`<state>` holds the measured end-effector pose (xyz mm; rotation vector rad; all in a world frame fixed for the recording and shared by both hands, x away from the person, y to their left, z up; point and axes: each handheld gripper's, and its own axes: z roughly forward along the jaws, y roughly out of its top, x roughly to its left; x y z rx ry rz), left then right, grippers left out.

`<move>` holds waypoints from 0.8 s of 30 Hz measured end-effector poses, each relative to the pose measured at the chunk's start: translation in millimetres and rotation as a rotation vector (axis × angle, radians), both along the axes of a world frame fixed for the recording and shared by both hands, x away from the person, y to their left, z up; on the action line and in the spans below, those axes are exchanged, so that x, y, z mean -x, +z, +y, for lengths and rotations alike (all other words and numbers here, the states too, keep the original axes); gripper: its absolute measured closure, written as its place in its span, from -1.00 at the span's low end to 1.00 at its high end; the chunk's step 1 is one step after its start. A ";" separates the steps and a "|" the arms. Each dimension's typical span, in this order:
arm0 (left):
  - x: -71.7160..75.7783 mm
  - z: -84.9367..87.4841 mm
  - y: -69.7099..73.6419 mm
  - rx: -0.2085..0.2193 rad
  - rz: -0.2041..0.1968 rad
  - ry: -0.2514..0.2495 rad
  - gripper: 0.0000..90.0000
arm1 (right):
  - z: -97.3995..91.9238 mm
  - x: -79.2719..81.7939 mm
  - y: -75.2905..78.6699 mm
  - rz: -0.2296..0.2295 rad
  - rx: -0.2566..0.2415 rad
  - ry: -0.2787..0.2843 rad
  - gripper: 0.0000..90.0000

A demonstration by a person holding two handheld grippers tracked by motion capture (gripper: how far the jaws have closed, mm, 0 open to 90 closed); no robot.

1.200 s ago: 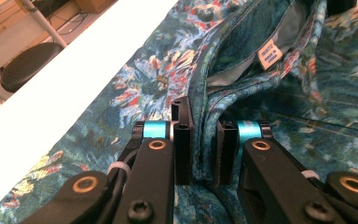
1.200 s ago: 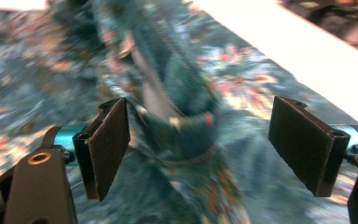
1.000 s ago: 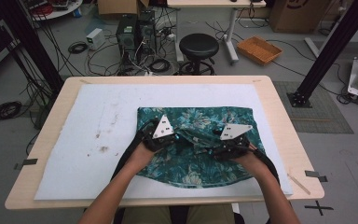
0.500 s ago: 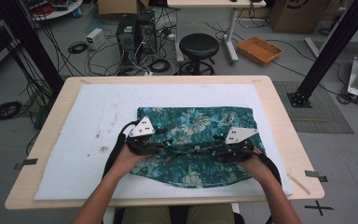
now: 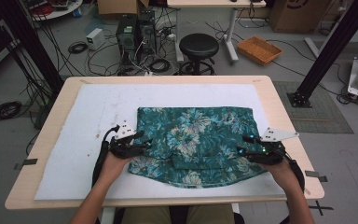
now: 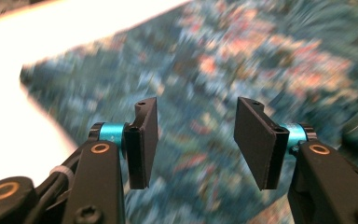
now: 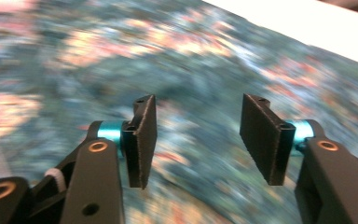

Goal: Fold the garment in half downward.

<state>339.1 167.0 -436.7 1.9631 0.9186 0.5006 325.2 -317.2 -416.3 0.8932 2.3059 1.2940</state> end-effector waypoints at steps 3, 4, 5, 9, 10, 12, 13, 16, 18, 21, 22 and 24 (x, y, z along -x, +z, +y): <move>2.6 2.6 -5.7 -0.038 0.030 0.043 0.11 | -7.9 -2.8 -8.9 0.041 0.055 -0.141 0.17; 3.7 3.3 -6.3 -0.056 0.039 0.055 0.12 | -9.2 -3.8 -12.1 0.055 0.070 -0.170 0.19; 5.2 3.8 -6.9 -0.066 0.038 0.065 0.12 | -12.1 -4.7 -17.4 0.079 0.096 -0.215 0.20; 9.7 7.1 -10.6 -0.092 0.042 0.089 0.17 | -18.1 -2.4 -21.1 0.093 0.114 -0.253 0.20; 9.7 7.1 -10.6 -0.092 0.042 0.089 0.18 | -18.1 -2.4 -21.1 0.093 0.114 -0.253 0.20; 10.9 8.6 -12.0 -0.085 0.043 0.097 0.18 | -20.2 -0.6 -21.8 0.087 0.117 -0.263 0.19; 12.1 9.0 -12.5 -0.079 0.043 0.101 0.18 | -21.4 0.4 -21.8 0.084 0.117 -0.266 0.19; 14.6 9.6 -13.0 -0.080 0.043 0.103 0.18 | -24.9 4.0 -20.7 0.072 0.122 -0.284 0.19; 15.0 8.7 -13.1 -0.091 0.040 0.095 0.25 | -26.2 4.4 -22.4 0.076 0.148 -0.294 0.23; 15.8 6.0 -13.7 -0.111 0.045 0.067 0.51 | -24.5 2.1 -29.0 0.103 0.191 -0.283 0.35; 15.8 6.0 -13.7 -0.111 0.045 0.067 0.57 | -24.5 2.1 -29.0 0.103 0.191 -0.283 0.35; 16.5 3.8 -14.0 -0.125 0.045 0.048 0.70 | -23.3 1.2 -29.9 0.113 0.181 -0.266 0.57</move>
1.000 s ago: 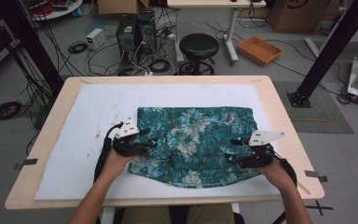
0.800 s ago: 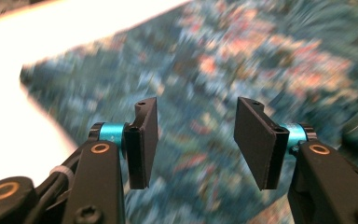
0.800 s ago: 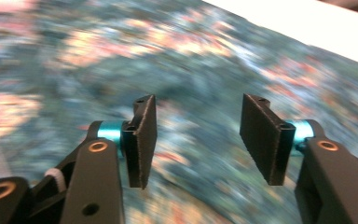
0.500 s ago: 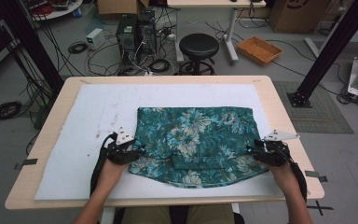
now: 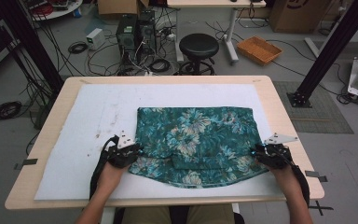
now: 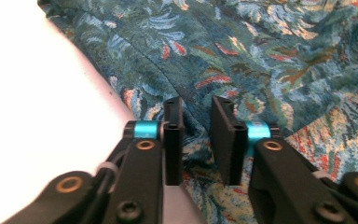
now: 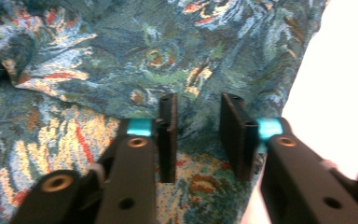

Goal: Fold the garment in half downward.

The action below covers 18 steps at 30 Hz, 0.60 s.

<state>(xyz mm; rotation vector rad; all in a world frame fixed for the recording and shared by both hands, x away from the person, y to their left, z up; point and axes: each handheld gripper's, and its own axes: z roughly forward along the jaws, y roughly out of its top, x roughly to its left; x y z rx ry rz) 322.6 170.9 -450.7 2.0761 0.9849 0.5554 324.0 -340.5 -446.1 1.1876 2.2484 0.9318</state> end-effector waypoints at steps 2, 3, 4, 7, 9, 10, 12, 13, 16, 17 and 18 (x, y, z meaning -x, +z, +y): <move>-0.6 0.8 -0.1 0.007 0.004 0.000 0.80 | 0.5 0.1 -0.3 0.007 -0.007 0.015 0.75; -0.6 1.2 0.0 0.016 0.007 0.004 0.84 | 1.3 0.4 -0.1 0.010 -0.005 0.022 0.84; -0.6 2.0 0.2 0.020 0.008 0.003 0.88 | 2.5 0.6 0.1 0.012 0.000 0.030 0.92; 0.1 4.5 1.2 0.050 0.010 0.002 0.91 | 5.7 1.2 1.3 0.011 0.023 0.026 0.99; 0.8 7.3 3.7 0.088 0.006 0.000 0.91 | 5.6 2.0 2.0 0.014 0.018 0.027 0.99; 1.3 9.0 5.7 0.109 0.001 -0.004 0.91 | 4.7 2.6 2.6 0.014 0.012 0.030 0.99; 3.1 12.5 10.2 0.154 -0.015 -0.017 0.92 | 1.8 4.6 4.9 0.009 -0.007 0.035 1.00; 4.5 14.2 12.4 0.170 -0.020 -0.019 0.92 | 0.1 6.1 6.9 0.006 -0.021 0.034 1.00; 8.2 18.7 15.9 0.218 -0.036 -0.048 0.92 | -5.0 10.3 14.4 -0.018 -0.058 0.039 1.00; 9.5 19.8 16.7 0.225 -0.038 -0.050 0.92 | -6.6 11.9 17.2 -0.025 -0.068 0.037 1.00; 10.7 20.9 17.4 0.231 -0.038 -0.052 0.92 | -8.5 13.3 19.7 -0.032 -0.080 0.038 1.00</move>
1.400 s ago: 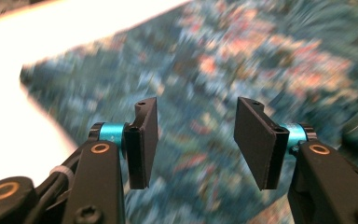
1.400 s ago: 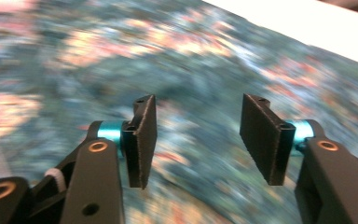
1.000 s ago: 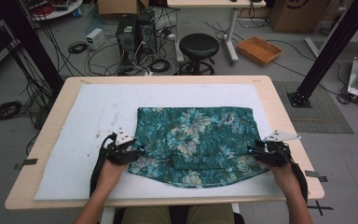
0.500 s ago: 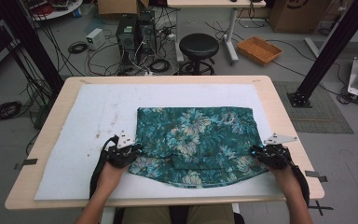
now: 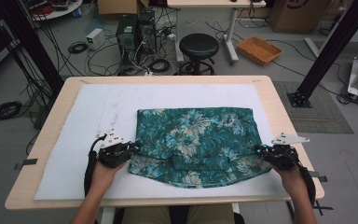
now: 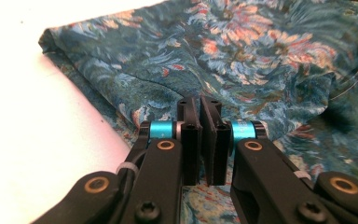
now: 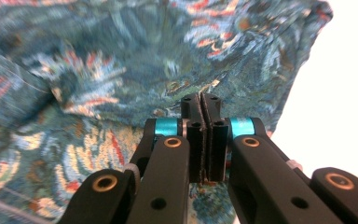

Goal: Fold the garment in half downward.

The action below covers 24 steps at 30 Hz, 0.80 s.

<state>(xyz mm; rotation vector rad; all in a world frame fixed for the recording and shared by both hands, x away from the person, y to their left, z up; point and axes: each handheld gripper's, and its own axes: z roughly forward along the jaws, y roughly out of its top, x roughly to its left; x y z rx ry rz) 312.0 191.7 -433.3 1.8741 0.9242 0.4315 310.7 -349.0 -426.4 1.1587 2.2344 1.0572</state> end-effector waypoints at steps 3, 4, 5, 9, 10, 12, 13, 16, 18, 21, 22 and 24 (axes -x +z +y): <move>3.6 3.7 1.4 0.036 0.004 -0.004 0.92 | -5.9 5.0 6.7 0.001 -0.018 -0.010 1.00; 4.3 5.0 1.9 0.043 0.005 -0.005 0.92 | -9.5 6.6 8.9 0.003 -0.025 -0.022 1.00; 5.2 6.3 2.6 0.060 0.006 -0.006 0.93 | -12.1 7.6 10.3 0.004 -0.029 -0.026 1.00; 7.9 11.1 5.1 0.092 0.014 -0.013 0.94 | -21.0 13.5 16.6 0.016 -0.061 -0.034 1.00; 10.6 13.0 5.9 0.102 0.026 -0.020 0.94 | -24.5 18.6 20.5 0.023 -0.067 -0.023 1.00; 14.2 13.9 5.1 0.093 0.043 -0.026 0.94 | -25.8 21.4 22.1 0.035 -0.066 -0.015 1.00; 16.3 14.5 3.7 0.084 0.049 -0.023 0.94 | -26.5 22.0 22.0 0.041 -0.064 -0.007 1.00; 17.2 16.4 -1.4 0.056 0.066 -0.010 0.94 | -27.7 21.0 18.4 0.081 -0.066 -0.001 0.99; 15.0 13.3 -8.2 0.015 0.090 -0.008 0.85 | -25.6 18.5 13.4 0.105 -0.054 0.002 0.99; 11.4 9.3 -13.3 -0.013 0.103 0.026 0.38 | -22.3 13.7 4.1 0.129 -0.030 -0.011 0.79; 10.7 9.6 -13.0 -0.006 0.100 0.031 0.29 | -22.8 12.7 3.6 0.120 -0.035 -0.028 0.67; 10.1 11.2 -11.0 0.010 0.070 0.064 0.12 | -24.3 13.2 7.7 0.079 -0.051 -0.071 0.50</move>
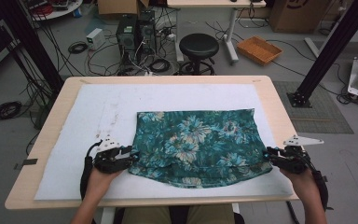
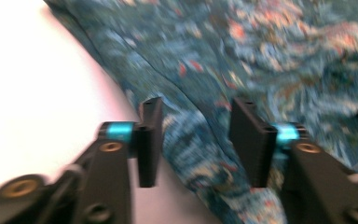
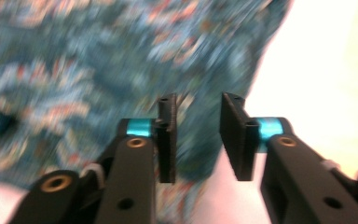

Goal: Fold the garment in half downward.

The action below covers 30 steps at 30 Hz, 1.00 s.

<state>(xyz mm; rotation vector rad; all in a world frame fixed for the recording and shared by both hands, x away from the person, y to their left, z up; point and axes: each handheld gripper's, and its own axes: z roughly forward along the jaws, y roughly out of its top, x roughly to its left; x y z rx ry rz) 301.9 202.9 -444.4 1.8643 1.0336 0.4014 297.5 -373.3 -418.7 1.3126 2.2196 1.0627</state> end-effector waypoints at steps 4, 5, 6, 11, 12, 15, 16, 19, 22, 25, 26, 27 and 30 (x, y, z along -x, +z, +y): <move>-5.7 2.8 -0.6 0.010 0.008 0.047 0.05 | 5.3 -2.3 1.6 -0.058 0.004 -0.036 0.52; -6.4 0.9 -1.9 -0.002 0.021 0.042 0.06 | 8.4 -3.8 -1.1 -0.046 0.016 -0.024 0.53; -6.7 -1.3 -3.1 -0.025 0.027 0.033 0.10 | 13.1 -6.2 -5.2 -0.022 0.031 -0.002 0.53; -5.9 -11.0 -6.1 -0.115 0.043 0.017 0.13 | 31.3 -13.1 -20.3 0.048 0.122 0.070 0.53; -6.0 -12.2 -6.6 -0.118 0.043 0.026 0.13 | 31.2 -13.0 -21.2 0.042 0.123 0.072 0.54; -6.2 -14.2 -6.9 -0.151 0.049 0.036 0.13 | 25.6 -11.7 -19.9 0.050 0.142 0.058 0.59; -6.1 -15.4 -7.0 -0.165 0.048 0.040 0.13 | 23.7 -11.1 -19.6 0.052 0.140 0.050 0.59; -5.7 -14.8 -6.6 -0.155 0.039 0.052 0.13 | 22.6 -9.3 -17.8 0.038 0.125 0.043 0.43; -5.7 -11.5 -3.3 -0.111 -0.003 0.069 0.11 | 34.9 -5.0 -8.0 -0.038 0.032 0.106 0.35; -9.0 -10.7 -0.1 -0.083 -0.035 0.089 0.05 | 64.8 -6.0 0.8 -0.093 -0.051 0.209 0.36; -10.2 -10.9 0.2 -0.083 -0.040 0.092 0.05 | 77.7 -7.9 2.0 -0.096 -0.057 0.248 0.38; -11.1 -11.3 0.3 -0.086 -0.043 0.094 0.05 | 91.1 -10.5 2.0 -0.093 -0.055 0.284 0.39; -12.2 -11.9 0.0 -0.088 -0.044 0.096 0.05 | 134.5 -21.2 -2.0 -0.057 -0.041 0.396 0.45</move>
